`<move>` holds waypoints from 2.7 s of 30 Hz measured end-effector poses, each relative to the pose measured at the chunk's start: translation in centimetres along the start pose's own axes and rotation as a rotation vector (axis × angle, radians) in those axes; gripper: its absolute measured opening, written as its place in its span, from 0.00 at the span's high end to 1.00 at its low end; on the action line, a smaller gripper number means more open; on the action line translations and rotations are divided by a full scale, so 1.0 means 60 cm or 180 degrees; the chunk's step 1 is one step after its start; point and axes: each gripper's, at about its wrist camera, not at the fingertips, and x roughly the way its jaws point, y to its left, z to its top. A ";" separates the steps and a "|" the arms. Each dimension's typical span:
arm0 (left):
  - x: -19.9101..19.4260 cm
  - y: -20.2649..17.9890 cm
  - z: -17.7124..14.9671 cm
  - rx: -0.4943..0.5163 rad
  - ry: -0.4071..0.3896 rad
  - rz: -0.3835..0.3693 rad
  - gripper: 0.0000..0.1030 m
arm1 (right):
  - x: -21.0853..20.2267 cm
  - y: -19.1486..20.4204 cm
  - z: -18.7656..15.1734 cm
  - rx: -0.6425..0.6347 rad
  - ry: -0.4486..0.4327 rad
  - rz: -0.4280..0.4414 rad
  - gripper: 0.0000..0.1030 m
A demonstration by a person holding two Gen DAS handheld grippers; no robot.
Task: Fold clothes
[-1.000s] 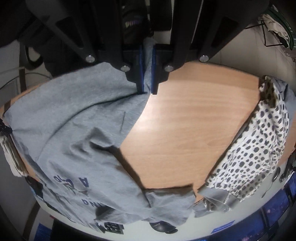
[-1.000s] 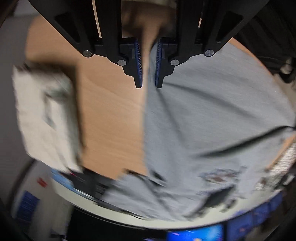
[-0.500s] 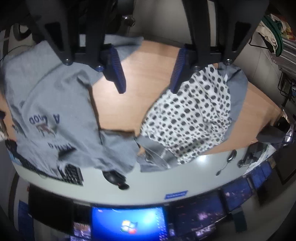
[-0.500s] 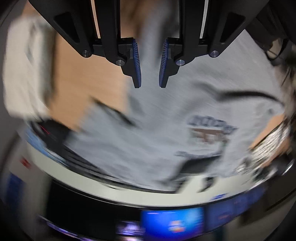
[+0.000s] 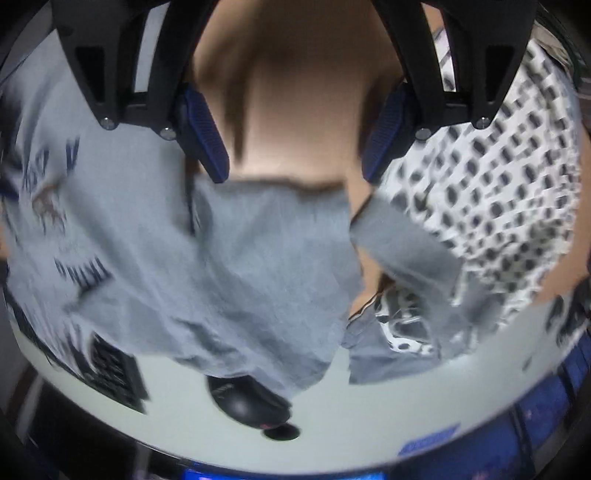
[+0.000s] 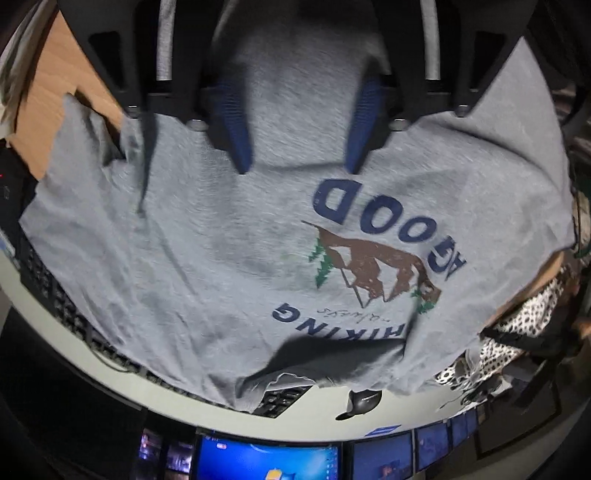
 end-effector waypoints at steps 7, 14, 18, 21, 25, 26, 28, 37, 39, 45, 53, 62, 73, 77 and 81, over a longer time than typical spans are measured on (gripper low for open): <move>0.037 -0.012 0.041 0.0027 -0.0078 -0.0034 0.91 | 0.009 -0.008 -0.002 0.0133 -0.0142 -0.0072 0.20; 0.009 -0.016 0.106 0.0229 -0.0270 0.0719 0.92 | 0.013 -0.009 0.001 0.0159 -0.0134 -0.0078 0.18; -0.038 0.017 0.181 0.0021 -0.0407 0.0758 0.89 | 0.015 -0.010 0.002 0.0177 -0.0127 -0.0090 0.15; -0.043 0.006 0.216 0.0079 -0.0380 0.0963 0.86 | 0.019 -0.010 0.005 0.0190 -0.0121 -0.0103 0.14; -0.064 -0.056 0.224 0.0549 -0.0764 0.1242 0.65 | 0.022 -0.013 0.008 0.0230 -0.0107 -0.0117 0.11; -0.067 -0.053 0.226 0.0529 -0.0738 0.1345 0.54 | 0.022 -0.013 0.008 0.0231 -0.0104 -0.0116 0.10; -0.072 -0.048 0.230 0.0487 -0.0685 0.1551 0.33 | 0.022 -0.014 0.008 0.0228 -0.0102 -0.0116 0.10; -0.105 -0.013 0.169 0.0263 -0.0655 0.1181 0.31 | -0.006 -0.021 0.030 0.0321 -0.0251 -0.0049 0.10; -0.095 -0.057 0.139 0.0430 -0.0657 0.0866 0.27 | -0.025 -0.022 0.065 0.0121 -0.0359 -0.0115 0.10; -0.012 -0.202 0.053 0.0655 -0.0630 -0.0025 0.16 | -0.027 -0.048 0.225 -0.0508 -0.0514 -0.0589 0.10; 0.051 -0.217 -0.008 0.0305 -0.0690 -0.0459 0.08 | 0.111 -0.038 0.356 -0.0485 0.0062 -0.0453 0.10; 0.041 -0.225 -0.033 0.0394 -0.0762 -0.0576 0.01 | 0.189 -0.030 0.391 -0.0265 0.0264 -0.0548 0.63; 0.040 -0.186 -0.013 0.0097 -0.0821 -0.0804 0.01 | 0.056 -0.196 0.460 0.0536 -0.0749 -0.1760 0.93; 0.040 -0.175 -0.011 0.0005 -0.0815 -0.0938 0.01 | 0.060 -0.256 0.469 0.0862 -0.0576 -0.1443 0.92; 0.038 -0.176 -0.010 -0.0007 -0.0820 -0.0922 0.01 | 0.035 -0.221 0.417 0.0632 -0.0521 -0.0888 0.71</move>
